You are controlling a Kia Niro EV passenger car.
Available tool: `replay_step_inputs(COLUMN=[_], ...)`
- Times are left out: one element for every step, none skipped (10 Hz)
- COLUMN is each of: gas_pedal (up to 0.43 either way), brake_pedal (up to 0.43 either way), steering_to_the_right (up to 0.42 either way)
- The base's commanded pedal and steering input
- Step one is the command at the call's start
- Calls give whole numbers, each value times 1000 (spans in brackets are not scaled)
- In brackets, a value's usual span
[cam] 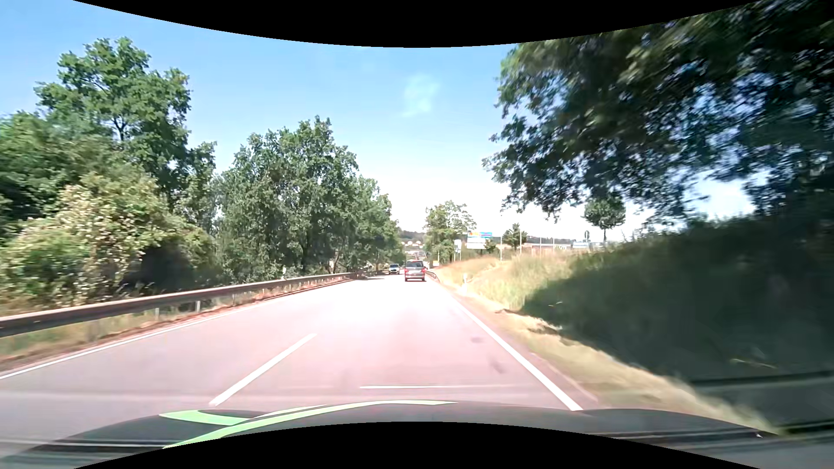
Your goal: Follow the waypoints while adhering to traffic rules and regulations
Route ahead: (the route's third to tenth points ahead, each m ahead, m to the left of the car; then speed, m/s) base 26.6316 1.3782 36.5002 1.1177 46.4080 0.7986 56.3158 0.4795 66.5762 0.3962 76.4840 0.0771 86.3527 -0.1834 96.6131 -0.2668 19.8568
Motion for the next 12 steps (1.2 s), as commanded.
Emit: replay_step_inputs(gas_pedal=[0,0,0,0,0,0,0,0,0,0,0,0], brake_pedal=[98,104,110,110,116,116,122,140,146,152,159,177], steering_to_the_right=[-2,-1,-1,0,0,1,2,2,2,2,2,3])
